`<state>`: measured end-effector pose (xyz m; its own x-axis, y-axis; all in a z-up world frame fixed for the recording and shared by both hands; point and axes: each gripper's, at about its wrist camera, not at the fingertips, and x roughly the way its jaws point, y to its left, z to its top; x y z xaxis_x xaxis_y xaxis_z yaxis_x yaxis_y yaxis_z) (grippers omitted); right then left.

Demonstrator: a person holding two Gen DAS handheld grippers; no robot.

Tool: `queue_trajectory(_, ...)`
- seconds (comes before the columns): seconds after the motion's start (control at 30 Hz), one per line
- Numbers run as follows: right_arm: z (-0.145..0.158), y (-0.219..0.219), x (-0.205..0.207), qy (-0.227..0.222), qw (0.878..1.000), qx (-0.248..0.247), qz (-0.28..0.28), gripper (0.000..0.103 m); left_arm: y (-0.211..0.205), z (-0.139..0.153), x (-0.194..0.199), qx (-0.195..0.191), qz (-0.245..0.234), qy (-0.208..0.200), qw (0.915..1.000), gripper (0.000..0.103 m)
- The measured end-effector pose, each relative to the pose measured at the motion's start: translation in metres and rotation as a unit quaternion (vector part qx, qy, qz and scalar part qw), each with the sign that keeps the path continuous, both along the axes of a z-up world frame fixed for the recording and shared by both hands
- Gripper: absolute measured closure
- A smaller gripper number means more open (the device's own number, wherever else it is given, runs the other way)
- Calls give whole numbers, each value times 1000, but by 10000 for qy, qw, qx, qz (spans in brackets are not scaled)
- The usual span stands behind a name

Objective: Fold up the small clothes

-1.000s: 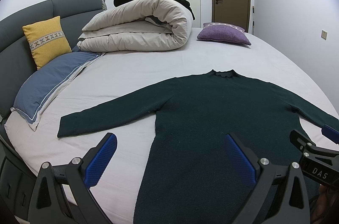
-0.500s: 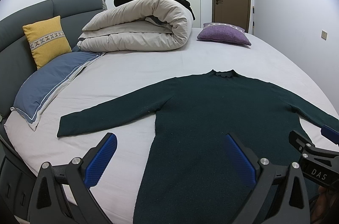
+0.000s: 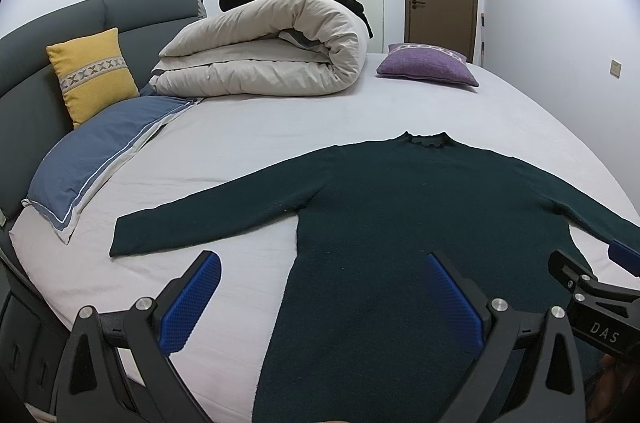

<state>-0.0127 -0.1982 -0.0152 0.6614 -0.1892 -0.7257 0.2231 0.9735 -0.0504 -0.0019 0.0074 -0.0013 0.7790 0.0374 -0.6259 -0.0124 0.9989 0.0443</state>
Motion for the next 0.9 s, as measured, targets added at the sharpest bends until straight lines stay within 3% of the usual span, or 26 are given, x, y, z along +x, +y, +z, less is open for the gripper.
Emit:
queue_trajectory(0.1,-1,0,0,-8,10000,32,-3,0,2,-5,4,-99,9,98,9999,0)
queue_trajectory(0.23,-1,-27,-2,-195,9989,413,-43,0,4,-14,10,-564,-117,261,9980,0)
queue_trajectory(0.37,-4,-123,-17,-593,9878,1191,-810,0,4,-27,25,-1080,-122,452,9930,0)
queue_trajectory(0.43,-12,-190,-32,-787,9713,1676,-1490,0,-4,-34,34,-1158,-213,540,9916,0)
queue_trajectory(0.53,-33,-295,-66,-1012,9345,2103,-2688,6,-20,-42,49,-1284,-477,728,9879,0)
queue_trajectory(0.57,-44,-334,-81,-1128,9151,2339,-3084,9,-24,-45,53,-1254,-498,785,9877,0)
queue_trajectory(0.67,-73,-409,-112,-1309,8724,2924,-3693,18,-40,-55,67,-1303,-602,986,9847,0)
queue_trajectory(0.8,-109,-464,-129,-1286,8387,3411,-4046,25,-55,-62,83,-1587,-619,861,9816,0)
queue_trajectory(0.83,-112,-468,-130,-1400,8356,3493,-4002,25,-58,-65,87,-1682,-595,914,9797,0)
queue_trajectory(0.9,-112,-472,-125,-1549,8409,3518,-3810,27,-64,-70,95,-1681,-614,1193,9766,0)
